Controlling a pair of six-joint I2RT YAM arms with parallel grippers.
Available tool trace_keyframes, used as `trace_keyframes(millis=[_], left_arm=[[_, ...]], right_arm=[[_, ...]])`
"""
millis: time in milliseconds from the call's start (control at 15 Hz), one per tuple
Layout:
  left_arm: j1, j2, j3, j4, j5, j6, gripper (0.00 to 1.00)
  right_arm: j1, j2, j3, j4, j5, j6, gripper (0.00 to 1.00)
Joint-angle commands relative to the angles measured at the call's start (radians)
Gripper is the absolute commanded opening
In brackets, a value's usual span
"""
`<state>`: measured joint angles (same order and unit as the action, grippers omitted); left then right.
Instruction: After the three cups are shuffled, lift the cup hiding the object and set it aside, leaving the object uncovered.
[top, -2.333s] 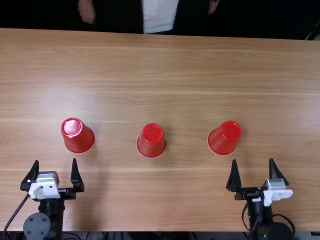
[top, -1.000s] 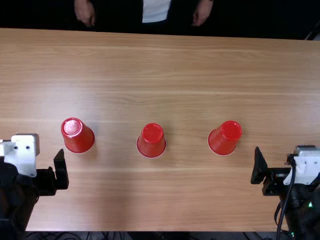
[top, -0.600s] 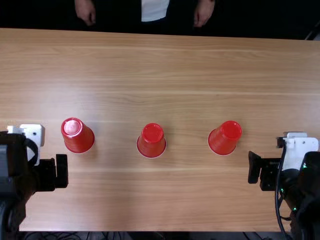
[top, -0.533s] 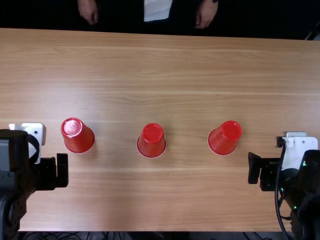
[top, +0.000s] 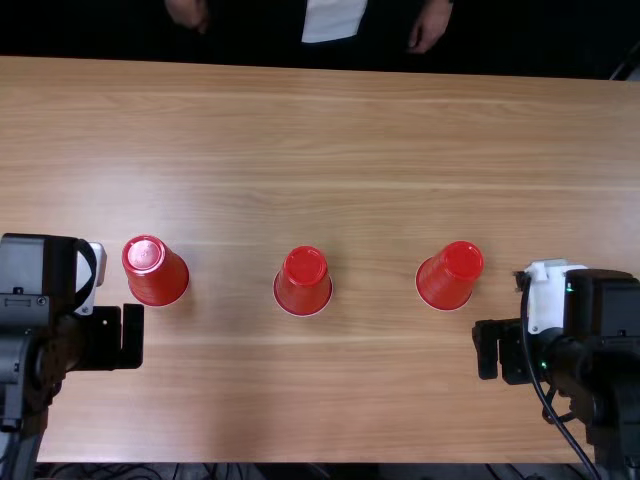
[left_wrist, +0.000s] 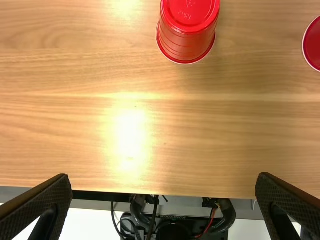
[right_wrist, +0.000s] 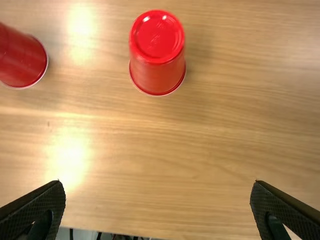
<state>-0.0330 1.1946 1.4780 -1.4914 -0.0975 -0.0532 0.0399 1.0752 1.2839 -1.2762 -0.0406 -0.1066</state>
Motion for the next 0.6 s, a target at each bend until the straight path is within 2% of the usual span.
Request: trace_keyframes(millis=[0,67,200,267,533], left_arm=[[-0.004,0.013,0.031,-0.001,-0.004,0.004,1.00],[-0.004,0.026,0.031,0.006,-0.004,0.007,1.00],[-0.004,0.063,0.028,0.022,-0.002,0.009,1.00],[-0.005,0.094,0.030,0.050,-0.002,0.009,1.00],[-0.010,0.197,0.027,0.218,0.000,0.009,1.00]], right_arm=[[0.012,0.022,0.035,-0.002,-0.015,-0.002,1.00],[0.012,0.020,0.035,0.003,-0.015,0.004,1.00],[0.009,0.011,0.032,0.038,-0.015,0.048,1.00],[0.008,0.006,0.025,0.079,-0.015,0.057,1.00],[0.009,0.006,0.008,0.114,-0.015,0.072,1.00]])
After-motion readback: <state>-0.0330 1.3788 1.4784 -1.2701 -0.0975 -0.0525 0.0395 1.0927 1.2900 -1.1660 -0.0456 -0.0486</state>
